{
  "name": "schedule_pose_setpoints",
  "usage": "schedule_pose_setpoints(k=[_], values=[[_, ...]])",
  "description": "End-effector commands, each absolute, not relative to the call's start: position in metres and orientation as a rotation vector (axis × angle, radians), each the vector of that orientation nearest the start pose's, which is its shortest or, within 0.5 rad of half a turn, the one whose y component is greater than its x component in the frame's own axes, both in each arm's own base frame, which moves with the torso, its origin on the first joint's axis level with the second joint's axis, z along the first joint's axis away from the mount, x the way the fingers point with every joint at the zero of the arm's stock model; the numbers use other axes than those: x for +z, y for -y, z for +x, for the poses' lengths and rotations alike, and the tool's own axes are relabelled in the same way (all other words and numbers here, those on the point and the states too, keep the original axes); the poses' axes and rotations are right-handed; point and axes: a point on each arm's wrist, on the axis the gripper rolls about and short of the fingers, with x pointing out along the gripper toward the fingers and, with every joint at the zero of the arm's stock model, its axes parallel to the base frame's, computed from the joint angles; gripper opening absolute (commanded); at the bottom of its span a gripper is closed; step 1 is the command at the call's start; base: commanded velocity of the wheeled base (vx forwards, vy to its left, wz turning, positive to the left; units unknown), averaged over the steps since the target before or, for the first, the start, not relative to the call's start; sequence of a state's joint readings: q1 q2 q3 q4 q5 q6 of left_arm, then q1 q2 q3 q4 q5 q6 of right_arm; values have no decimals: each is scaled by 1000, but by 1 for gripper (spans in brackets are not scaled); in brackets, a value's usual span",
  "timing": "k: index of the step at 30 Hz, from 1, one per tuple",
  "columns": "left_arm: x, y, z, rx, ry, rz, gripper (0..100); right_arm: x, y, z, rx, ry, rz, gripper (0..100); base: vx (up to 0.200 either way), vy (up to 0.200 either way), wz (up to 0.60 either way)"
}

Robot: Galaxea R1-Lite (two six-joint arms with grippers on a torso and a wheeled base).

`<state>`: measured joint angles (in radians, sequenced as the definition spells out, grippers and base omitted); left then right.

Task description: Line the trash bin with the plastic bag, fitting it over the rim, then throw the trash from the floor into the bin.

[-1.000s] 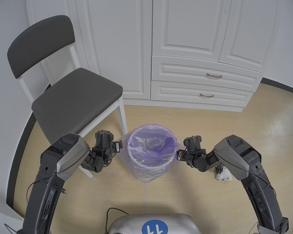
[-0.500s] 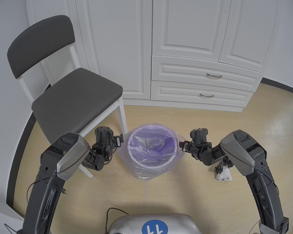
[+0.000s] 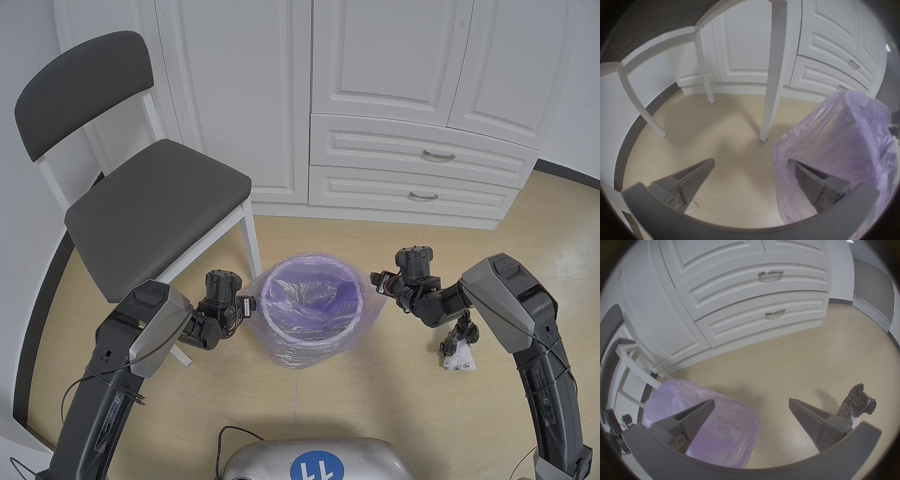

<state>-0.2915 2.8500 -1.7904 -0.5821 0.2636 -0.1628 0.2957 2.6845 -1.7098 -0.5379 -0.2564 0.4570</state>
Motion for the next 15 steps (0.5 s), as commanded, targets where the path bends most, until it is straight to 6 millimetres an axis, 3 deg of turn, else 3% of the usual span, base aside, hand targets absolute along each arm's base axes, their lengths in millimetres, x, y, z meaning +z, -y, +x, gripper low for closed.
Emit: schedule_pose_setpoints(k=[1, 6, 15], values=[[-95, 146, 511, 24, -529, -7, 100, 13, -147, 497, -48, -386, 351, 100, 0, 0, 0], [-99, 145, 506, 39, -640, 28, 100, 12, -153, 492, -37, -400, 343, 100, 0, 0, 0], [-99, 146, 508, 50, -632, 28, 100, 5, -166, 482, -8, -409, 329, 100, 0, 0, 0]])
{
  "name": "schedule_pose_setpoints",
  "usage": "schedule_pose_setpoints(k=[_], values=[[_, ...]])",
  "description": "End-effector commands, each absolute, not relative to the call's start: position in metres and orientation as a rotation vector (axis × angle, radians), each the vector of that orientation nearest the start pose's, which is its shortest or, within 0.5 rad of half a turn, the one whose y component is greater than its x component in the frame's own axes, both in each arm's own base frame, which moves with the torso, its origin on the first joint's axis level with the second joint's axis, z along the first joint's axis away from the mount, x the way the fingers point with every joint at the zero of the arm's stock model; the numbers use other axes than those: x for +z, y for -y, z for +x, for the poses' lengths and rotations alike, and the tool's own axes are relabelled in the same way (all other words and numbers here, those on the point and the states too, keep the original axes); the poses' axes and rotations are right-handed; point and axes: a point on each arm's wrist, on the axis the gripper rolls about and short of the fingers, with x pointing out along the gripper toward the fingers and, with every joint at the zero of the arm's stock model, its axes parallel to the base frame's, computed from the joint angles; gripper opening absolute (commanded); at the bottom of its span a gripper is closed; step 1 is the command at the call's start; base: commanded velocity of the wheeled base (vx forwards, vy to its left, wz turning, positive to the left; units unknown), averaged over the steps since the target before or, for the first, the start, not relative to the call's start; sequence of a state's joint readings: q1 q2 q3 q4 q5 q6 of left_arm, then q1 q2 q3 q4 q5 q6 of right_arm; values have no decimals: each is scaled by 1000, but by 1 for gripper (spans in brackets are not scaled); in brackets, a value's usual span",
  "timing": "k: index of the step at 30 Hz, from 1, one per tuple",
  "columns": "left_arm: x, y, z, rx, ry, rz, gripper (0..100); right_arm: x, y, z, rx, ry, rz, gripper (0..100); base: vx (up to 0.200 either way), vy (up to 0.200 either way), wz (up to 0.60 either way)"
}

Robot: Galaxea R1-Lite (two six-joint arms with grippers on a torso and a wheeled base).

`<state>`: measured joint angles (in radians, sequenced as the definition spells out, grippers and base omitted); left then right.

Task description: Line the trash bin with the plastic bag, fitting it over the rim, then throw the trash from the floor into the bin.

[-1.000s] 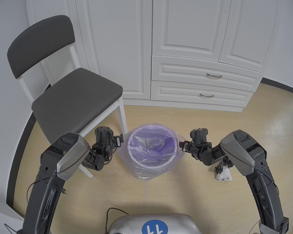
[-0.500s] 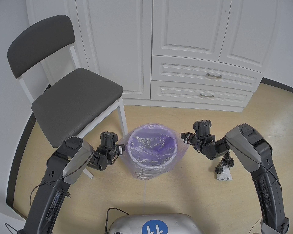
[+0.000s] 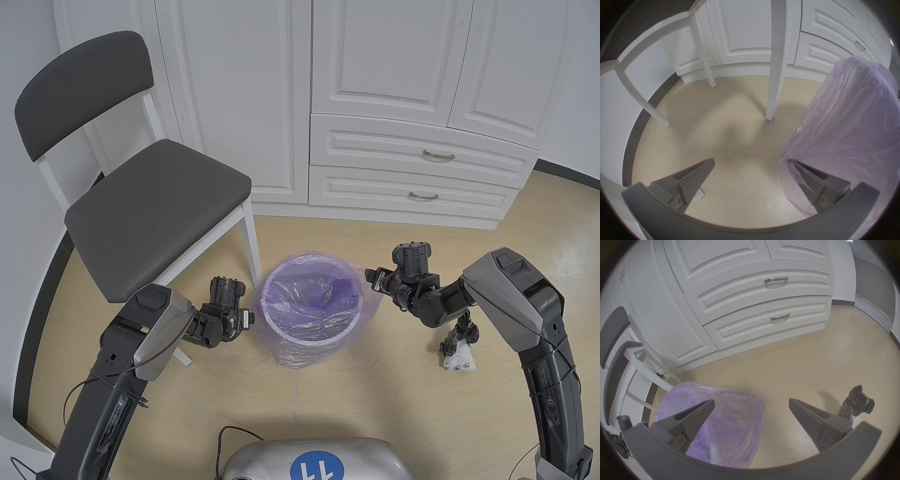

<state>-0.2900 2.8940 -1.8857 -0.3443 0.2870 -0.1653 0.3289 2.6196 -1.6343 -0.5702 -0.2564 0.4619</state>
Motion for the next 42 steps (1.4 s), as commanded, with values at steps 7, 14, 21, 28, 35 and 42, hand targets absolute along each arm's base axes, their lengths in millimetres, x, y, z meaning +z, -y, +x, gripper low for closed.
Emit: schedule_pose_setpoints(k=[7, 14, 21, 28, 35, 42], values=[[-70, 140, 497, 63, -613, 31, 100, 3, -185, 464, 46, -401, 305, 100, 0, 0, 0], [-26, 131, 464, -17, -626, 83, 100, -11, -210, 442, 91, -450, 252, 100, 0, 0, 0], [-13, 126, 437, -72, -622, 171, 100, -9, -209, 437, 89, -424, 196, 100, 0, 0, 0], [-8, 124, 417, -99, -596, 191, 100, -14, -210, 436, 90, -437, 161, 100, 0, 0, 0], [3, 130, 408, -119, -520, 176, 100, -20, -205, 426, 95, -482, 70, 100, 0, 0, 0], [20, 132, 398, -133, -498, 175, 100, -17, -197, 408, 115, -532, -46, 100, 0, 0, 0]])
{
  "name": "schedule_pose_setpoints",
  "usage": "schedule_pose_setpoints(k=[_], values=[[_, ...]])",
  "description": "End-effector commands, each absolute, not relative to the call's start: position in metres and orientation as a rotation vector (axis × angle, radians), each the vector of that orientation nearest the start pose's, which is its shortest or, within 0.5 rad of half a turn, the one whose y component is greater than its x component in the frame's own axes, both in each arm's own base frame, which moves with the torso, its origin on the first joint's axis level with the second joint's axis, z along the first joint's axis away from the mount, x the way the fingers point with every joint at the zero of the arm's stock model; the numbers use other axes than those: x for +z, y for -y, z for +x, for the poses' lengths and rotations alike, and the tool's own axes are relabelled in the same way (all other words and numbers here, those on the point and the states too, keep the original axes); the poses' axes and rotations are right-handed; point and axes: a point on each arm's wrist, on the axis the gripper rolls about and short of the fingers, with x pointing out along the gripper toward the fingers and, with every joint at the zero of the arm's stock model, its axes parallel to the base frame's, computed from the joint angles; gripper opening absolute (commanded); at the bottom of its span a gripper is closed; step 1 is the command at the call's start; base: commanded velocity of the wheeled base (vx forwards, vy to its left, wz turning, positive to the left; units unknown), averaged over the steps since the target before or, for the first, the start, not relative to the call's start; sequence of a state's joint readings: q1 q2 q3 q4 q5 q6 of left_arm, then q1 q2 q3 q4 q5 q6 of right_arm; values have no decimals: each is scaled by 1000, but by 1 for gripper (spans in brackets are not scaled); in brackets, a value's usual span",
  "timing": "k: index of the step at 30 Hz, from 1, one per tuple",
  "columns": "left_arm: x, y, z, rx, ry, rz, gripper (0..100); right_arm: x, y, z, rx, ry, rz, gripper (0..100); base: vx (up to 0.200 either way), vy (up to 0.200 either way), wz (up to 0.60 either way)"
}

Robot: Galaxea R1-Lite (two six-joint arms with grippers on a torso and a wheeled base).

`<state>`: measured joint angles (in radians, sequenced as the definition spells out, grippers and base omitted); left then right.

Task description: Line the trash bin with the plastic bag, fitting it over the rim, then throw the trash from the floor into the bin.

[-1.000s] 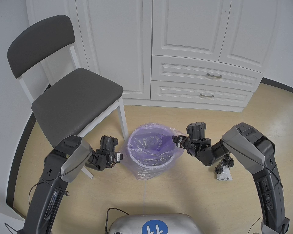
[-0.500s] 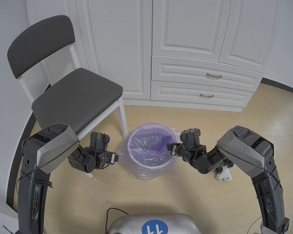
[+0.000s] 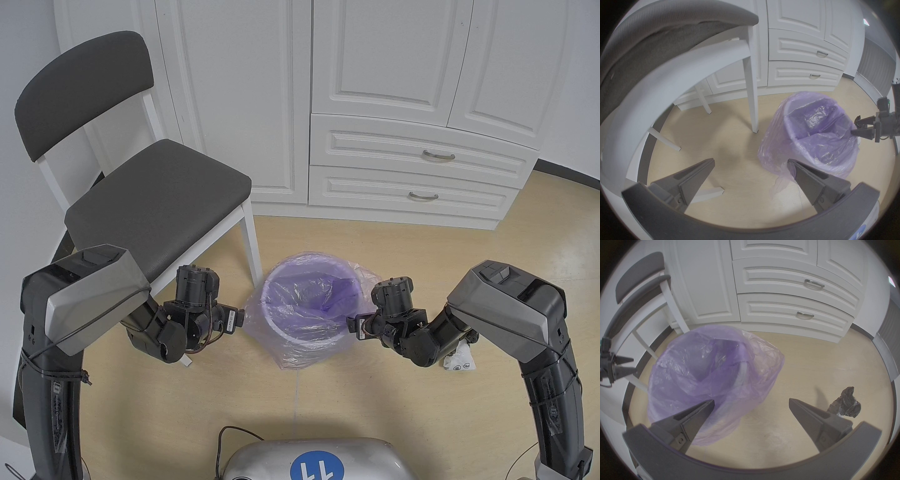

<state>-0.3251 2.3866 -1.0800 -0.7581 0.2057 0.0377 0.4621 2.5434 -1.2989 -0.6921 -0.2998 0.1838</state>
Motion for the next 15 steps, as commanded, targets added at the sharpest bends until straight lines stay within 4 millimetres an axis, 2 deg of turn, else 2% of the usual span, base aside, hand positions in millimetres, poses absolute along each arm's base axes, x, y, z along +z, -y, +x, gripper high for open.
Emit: schedule_pose_setpoints(k=[1, 5, 15], values=[[21, 132, 397, -133, -498, 175, 100, -15, -196, 407, 116, -532, -49, 100, 0, 0, 0], [24, 131, 396, -131, -482, 172, 100, -9, -192, 399, 126, -540, -74, 100, 0, 0, 0], [27, 130, 397, -130, -463, 168, 100, -15, -186, 372, 172, -605, -194, 100, 0, 0, 0]])
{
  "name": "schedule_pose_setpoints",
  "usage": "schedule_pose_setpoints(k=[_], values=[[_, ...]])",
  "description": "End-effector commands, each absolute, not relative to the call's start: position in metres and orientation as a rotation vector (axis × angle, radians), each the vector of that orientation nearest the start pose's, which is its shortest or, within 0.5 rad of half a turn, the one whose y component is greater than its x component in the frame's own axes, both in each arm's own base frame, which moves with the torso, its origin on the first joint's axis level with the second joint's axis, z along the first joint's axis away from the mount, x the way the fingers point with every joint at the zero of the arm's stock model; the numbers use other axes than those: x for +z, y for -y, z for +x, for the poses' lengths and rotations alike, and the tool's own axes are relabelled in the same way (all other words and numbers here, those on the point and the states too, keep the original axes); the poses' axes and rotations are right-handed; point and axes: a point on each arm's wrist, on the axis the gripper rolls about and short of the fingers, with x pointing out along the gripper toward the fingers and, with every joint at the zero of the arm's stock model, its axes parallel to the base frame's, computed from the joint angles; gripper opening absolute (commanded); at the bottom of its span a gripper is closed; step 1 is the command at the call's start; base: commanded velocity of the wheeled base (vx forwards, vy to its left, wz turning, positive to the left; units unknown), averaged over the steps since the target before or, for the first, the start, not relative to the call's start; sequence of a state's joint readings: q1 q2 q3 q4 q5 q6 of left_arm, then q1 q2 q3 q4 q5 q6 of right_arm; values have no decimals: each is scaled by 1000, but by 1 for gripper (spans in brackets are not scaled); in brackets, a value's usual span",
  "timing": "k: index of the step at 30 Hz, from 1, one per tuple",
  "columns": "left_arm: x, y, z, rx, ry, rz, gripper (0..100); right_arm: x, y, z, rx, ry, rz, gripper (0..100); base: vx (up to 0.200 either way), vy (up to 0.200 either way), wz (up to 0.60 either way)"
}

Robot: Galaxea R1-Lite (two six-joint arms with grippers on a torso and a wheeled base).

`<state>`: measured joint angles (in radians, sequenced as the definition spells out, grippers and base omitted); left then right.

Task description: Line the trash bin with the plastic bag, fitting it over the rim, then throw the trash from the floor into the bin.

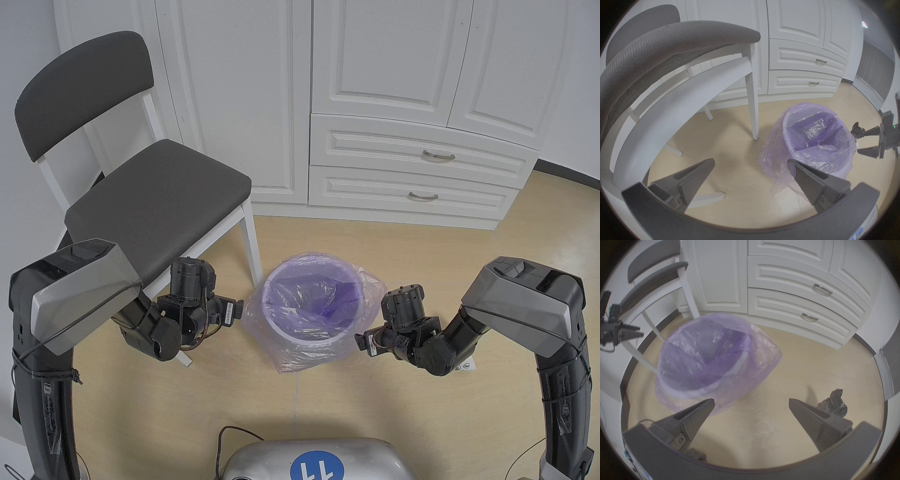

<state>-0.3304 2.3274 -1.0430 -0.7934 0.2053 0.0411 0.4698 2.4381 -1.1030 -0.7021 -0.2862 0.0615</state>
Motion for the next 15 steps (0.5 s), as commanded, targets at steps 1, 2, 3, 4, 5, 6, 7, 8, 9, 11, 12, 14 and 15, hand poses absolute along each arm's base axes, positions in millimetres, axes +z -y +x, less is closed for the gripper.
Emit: schedule_pose_setpoints(k=[1, 2, 3, 4, 5, 6, 7, 8, 9, 11, 12, 14, 15], values=[[27, 130, 396, -130, -464, 168, 100, -16, -186, 370, 176, -611, -202, 100, 0, 0, 0], [28, 130, 396, -130, -463, 168, 100, -17, -186, 369, 178, -617, -208, 100, 0, 0, 0], [28, 130, 396, -130, -461, 167, 100, -19, -186, 366, 183, -625, -222, 100, 0, 0, 0], [29, 131, 396, -131, -459, 167, 100, -20, -186, 365, 186, -632, -228, 100, 0, 0, 0], [29, 131, 396, -131, -459, 167, 100, -22, -186, 365, 188, -635, -238, 100, 0, 0, 0], [29, 131, 396, -131, -459, 167, 100, -22, -186, 365, 188, -635, -238, 100, 0, 0, 0], [28, 131, 395, -133, -462, 168, 100, -28, -186, 365, 192, -646, -250, 100, 0, 0, 0], [27, 131, 395, -133, -467, 170, 100, -32, -187, 366, 193, -655, -253, 100, 0, 0, 0], [26, 133, 394, -138, -469, 172, 100, -39, -187, 367, 193, -662, -255, 100, 0, 0, 0], [25, 136, 393, -147, -472, 175, 100, -48, -188, 370, 194, -679, -260, 100, 0, 0, 0], [24, 137, 392, -148, -473, 175, 100, -51, -189, 374, 189, -676, -253, 100, 0, 0, 0], [24, 137, 392, -148, -473, 175, 100, -54, -189, 376, 188, -678, -253, 100, 0, 0, 0], [24, 138, 392, -151, -474, 176, 100, -60, -185, 384, 171, -677, -245, 100, 0, 0, 0]])
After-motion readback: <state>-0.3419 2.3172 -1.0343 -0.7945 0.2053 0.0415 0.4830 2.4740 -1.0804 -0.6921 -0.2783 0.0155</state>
